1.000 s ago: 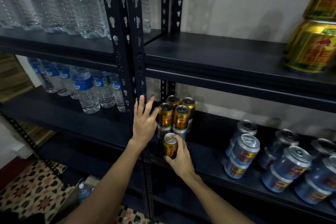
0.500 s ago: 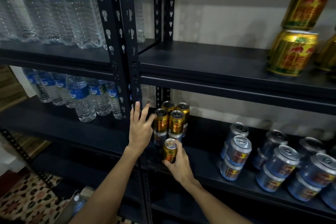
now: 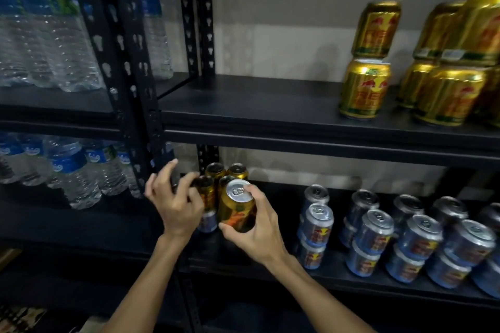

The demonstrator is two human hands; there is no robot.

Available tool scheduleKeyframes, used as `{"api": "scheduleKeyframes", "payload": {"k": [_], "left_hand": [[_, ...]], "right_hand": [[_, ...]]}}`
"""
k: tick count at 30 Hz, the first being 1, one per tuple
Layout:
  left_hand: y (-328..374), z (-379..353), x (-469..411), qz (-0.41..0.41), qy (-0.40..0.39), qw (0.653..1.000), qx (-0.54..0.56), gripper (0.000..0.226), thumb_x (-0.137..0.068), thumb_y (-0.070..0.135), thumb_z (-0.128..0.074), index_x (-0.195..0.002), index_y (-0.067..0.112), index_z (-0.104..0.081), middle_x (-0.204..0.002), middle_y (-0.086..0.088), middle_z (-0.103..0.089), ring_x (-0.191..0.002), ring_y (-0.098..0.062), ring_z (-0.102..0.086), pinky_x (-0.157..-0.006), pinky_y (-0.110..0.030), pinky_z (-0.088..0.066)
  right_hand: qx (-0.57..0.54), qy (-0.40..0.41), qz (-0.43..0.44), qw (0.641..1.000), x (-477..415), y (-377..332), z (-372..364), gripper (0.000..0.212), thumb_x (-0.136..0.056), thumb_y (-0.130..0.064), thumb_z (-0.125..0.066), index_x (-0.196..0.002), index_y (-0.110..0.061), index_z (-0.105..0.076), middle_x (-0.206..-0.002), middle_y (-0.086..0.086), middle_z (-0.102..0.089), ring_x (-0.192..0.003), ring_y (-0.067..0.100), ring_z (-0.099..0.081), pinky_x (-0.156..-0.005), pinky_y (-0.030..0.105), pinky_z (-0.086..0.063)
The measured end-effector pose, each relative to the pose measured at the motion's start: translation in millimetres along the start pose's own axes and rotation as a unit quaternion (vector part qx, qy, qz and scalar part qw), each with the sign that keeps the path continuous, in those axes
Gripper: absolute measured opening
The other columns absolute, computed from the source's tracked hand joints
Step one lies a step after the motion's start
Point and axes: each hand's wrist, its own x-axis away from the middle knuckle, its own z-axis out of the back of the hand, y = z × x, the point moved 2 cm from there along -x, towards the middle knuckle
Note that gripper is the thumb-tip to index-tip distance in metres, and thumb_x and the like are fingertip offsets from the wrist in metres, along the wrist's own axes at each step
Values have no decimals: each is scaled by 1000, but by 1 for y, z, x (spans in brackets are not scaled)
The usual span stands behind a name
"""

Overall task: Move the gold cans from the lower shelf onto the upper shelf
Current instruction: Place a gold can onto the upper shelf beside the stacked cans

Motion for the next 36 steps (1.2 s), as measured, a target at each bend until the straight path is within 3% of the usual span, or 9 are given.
{"api": "scheduleKeyframes", "payload": {"k": [6, 9, 12, 16, 19, 24, 29, 33, 36], "left_hand": [[73, 14, -96, 3, 101, 984, 148, 32, -74, -4, -47, -100, 6, -63, -112, -20, -53, -101, -34, -51, -89, -46, -38], [97, 4, -136, 44, 16, 984, 174, 26, -76, -1, -53, -98, 4, -66, -108, -15, -58, -101, -26, -51, -88, -30, -31], [113, -21, -160, 84, -91, 979, 163, 26, -82, 10, -54, -106, 15, -63, -105, 1, -58, -98, -19, -51, -84, -33, -30], [124, -44, -170, 125, -171, 976, 48, 24, -88, 24, -57, -112, 22, -62, -107, 1, -65, -100, -25, -56, -89, -44, -35], [123, -47, -169, 144, -209, 967, -7, 21, -91, 31, -54, -106, 24, -66, -104, -2, -67, -99, -27, -57, -90, -45, -33], [118, -45, -167, 143, -240, 959, -43, 23, -92, 37, -48, -91, 27, -69, -92, 0, -67, -90, -25, -58, -85, -43, -31], [118, -45, -166, 148, -253, 954, -58, 25, -91, 38, -48, -85, 28, -69, -85, 3, -66, -84, -23, -58, -84, -43, -32], [120, -44, -165, 152, -248, 955, -58, 24, -92, 37, -49, -83, 27, -69, -82, 4, -65, -82, -23, -57, -85, -43, -31], [121, -44, -165, 156, -245, 955, -55, 24, -92, 36, -49, -84, 26, -69, -81, 4, -64, -82, -22, -56, -85, -42, -30]], "right_hand": [[4, 103, 119, 988, -33, -82, 86, 99, -61, -22, -96, -141, -29, -38, -126, -5, -54, -114, 3, -56, -96, 14, -43], [32, 137, 162, 977, -55, -118, 142, 109, -66, -20, -96, -153, -25, -30, -135, -18, -44, -124, -8, -47, -101, 10, -38], [62, 182, 184, 964, -82, -143, 195, 114, -72, -19, -93, -158, -21, -18, -144, -39, -34, -132, -15, -41, -106, 10, -38], [73, 256, 152, 952, -117, -152, 246, 106, -75, -24, -91, -159, -27, -25, -132, -13, -60, -111, -5, -62, -92, 15, -53], [91, 273, 123, 950, -141, -144, 266, 96, -78, -27, -89, -156, -31, -31, -126, -23, -56, -110, -15, -56, -88, 5, -47], [110, 261, 72, 956, -168, -128, 271, 102, -82, -24, -85, -161, -34, -22, -131, -14, -58, -103, -22, -54, -87, -1, -44], [113, 233, 37, 965, -171, -113, 264, 104, -85, -22, -82, -162, -36, -15, -106, -34, -49, -93, -31, -50, -75, -8, -38], [113, 231, 23, 966, -169, -107, 262, 97, -87, -26, -81, -162, -34, -19, -108, -43, -40, -95, -35, -46, -77, -8, -36], [110, 231, 16, 967, -169, -107, 259, 95, -87, -31, -79, -161, -37, -19, -117, -38, -42, -100, -24, -51, -87, 2, -41]]}}
